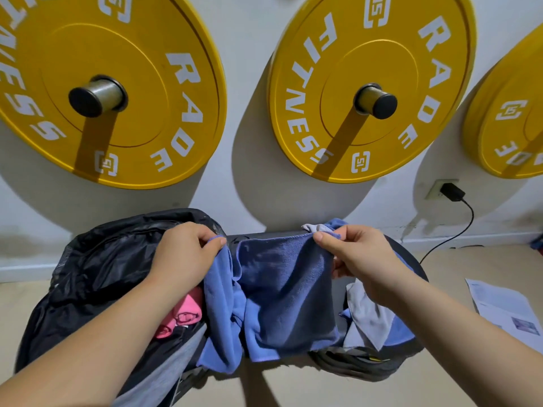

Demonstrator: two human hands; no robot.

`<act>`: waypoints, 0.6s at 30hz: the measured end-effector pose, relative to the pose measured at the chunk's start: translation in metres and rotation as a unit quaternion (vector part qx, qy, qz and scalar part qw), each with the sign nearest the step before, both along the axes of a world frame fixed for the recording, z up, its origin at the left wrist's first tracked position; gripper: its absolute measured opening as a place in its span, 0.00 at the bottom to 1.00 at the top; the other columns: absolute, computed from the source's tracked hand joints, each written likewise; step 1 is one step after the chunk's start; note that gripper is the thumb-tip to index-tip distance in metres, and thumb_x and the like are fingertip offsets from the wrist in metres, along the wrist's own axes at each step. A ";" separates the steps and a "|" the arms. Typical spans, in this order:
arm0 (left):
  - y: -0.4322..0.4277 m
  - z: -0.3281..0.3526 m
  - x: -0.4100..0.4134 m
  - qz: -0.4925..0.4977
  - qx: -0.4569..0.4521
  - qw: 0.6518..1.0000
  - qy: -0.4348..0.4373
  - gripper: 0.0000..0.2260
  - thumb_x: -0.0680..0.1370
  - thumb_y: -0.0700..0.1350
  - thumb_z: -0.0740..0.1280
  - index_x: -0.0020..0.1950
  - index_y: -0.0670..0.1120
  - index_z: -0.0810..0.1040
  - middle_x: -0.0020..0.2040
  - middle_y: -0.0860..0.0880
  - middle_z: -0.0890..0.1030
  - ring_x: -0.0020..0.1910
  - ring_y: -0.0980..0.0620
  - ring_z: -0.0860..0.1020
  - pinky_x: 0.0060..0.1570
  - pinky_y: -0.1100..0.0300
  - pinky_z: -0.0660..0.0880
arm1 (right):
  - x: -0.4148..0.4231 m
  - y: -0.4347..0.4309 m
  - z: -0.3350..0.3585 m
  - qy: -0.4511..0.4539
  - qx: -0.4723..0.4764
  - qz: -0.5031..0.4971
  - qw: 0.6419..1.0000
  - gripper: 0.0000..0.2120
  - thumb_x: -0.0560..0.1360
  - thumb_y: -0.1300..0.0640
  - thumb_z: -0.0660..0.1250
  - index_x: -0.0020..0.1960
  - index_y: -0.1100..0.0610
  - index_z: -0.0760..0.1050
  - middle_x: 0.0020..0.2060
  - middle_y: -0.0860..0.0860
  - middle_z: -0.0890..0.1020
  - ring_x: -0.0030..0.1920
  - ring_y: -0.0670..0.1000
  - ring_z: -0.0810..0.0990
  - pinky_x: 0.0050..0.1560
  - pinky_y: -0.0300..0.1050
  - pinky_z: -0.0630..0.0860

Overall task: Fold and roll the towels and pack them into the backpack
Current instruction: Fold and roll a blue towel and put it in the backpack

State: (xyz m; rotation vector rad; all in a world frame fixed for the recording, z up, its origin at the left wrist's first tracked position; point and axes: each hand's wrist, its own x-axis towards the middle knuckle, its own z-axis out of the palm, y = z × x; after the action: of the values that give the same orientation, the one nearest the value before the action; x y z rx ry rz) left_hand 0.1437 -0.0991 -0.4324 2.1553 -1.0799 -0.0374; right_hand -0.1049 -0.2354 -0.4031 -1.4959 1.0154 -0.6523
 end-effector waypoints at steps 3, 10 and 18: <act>-0.005 0.008 -0.024 -0.012 -0.038 0.993 0.107 0.11 0.75 0.49 0.74 0.35 0.45 0.81 0.28 0.53 0.79 0.27 0.56 0.73 0.31 0.65 0.69 | 0.006 0.010 0.004 -0.008 0.001 -0.008 1.000 0.14 0.73 0.57 0.77 0.38 0.59 0.73 0.29 0.56 0.76 0.27 0.51 0.75 0.31 0.45 0.79; -0.014 0.003 -0.084 -0.112 -0.048 0.952 0.280 0.07 0.78 0.45 0.72 0.42 0.44 0.82 0.28 0.55 0.78 0.27 0.60 0.71 0.30 0.68 0.69 | 0.027 0.032 -0.011 -0.033 0.030 0.079 0.996 0.09 0.80 0.60 0.69 0.45 0.64 0.82 0.32 0.55 0.83 0.33 0.50 0.81 0.41 0.50 0.83; -0.017 0.005 -0.090 -0.090 -0.095 0.943 0.307 0.07 0.80 0.41 0.69 0.48 0.47 0.87 0.34 0.60 0.84 0.31 0.68 0.78 0.35 0.75 0.71 | 0.028 0.028 -0.014 -0.004 0.030 0.068 0.997 0.06 0.76 0.60 0.73 0.43 0.63 0.83 0.34 0.60 0.85 0.34 0.53 0.82 0.43 0.51 0.85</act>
State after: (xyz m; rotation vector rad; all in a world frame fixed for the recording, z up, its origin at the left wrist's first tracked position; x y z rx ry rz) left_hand 0.0537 -0.1163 -0.4272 1.6882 -0.8576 -0.6235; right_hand -0.0766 -0.2075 -0.4171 -1.4944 0.9110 -0.5251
